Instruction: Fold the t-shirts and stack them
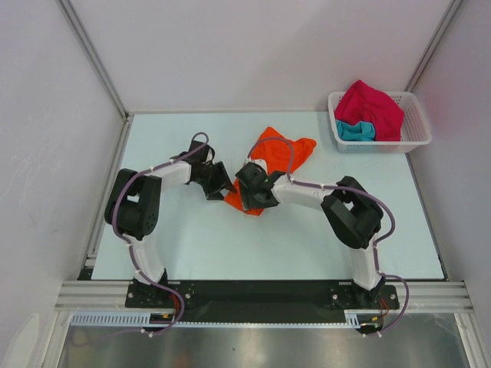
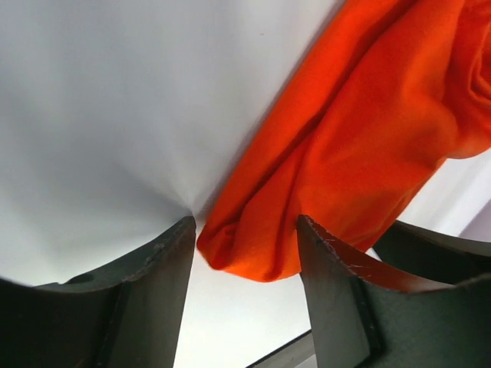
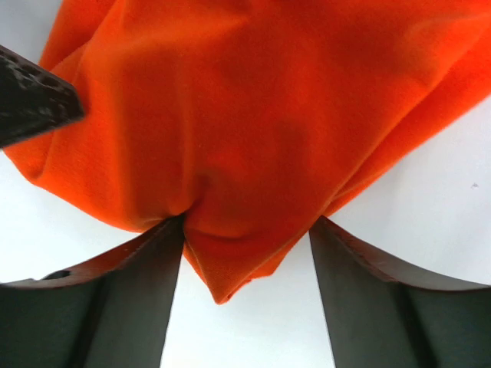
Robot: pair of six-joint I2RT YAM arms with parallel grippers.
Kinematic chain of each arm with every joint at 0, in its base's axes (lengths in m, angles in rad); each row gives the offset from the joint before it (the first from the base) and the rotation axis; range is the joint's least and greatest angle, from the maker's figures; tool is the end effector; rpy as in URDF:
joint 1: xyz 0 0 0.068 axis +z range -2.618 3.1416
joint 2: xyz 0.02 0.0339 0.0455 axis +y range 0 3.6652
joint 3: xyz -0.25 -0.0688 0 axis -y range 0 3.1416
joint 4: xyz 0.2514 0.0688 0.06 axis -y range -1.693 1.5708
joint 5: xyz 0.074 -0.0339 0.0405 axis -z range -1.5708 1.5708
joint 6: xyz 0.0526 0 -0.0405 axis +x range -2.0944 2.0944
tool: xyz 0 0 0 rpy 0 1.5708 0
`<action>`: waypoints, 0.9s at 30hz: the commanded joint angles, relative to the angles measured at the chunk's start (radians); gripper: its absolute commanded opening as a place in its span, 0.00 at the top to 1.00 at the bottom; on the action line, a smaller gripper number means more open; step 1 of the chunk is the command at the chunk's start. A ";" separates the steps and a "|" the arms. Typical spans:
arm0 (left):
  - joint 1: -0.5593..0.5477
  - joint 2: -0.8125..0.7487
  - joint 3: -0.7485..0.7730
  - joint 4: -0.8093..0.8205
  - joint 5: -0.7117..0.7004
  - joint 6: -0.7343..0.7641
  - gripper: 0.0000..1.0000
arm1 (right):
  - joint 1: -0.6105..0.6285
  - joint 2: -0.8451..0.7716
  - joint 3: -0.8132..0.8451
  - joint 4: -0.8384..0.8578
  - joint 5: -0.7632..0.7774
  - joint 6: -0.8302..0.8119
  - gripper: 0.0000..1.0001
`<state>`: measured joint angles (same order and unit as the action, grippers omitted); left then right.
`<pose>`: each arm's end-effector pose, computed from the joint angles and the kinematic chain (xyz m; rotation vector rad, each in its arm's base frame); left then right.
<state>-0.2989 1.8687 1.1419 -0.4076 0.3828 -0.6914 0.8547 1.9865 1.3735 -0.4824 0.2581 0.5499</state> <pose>0.3507 -0.1286 0.1190 -0.4334 2.8047 -0.7822 0.2847 0.3067 0.1356 -0.3154 2.5941 0.1500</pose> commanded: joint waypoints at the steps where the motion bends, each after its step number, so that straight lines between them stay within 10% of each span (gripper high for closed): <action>1: -0.013 0.030 -0.031 0.081 0.044 -0.029 0.44 | -0.020 0.023 -0.024 0.037 0.012 -0.001 0.33; 6: -0.014 0.026 -0.079 0.136 0.087 -0.045 0.99 | -0.026 -0.005 -0.053 0.051 0.004 -0.008 0.55; 11: -0.014 -0.014 -0.099 0.130 0.079 -0.040 1.00 | -0.026 -0.041 -0.086 0.033 0.009 -0.008 1.00; 27: -0.022 -0.505 -0.407 0.021 0.177 -0.028 1.00 | 0.280 -0.436 -0.306 -0.267 0.081 0.286 1.00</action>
<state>-0.3355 1.5055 0.8001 -0.3477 0.5583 -0.7254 1.0298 1.6096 1.0832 -0.5014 0.2665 0.7139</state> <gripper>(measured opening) 0.012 0.041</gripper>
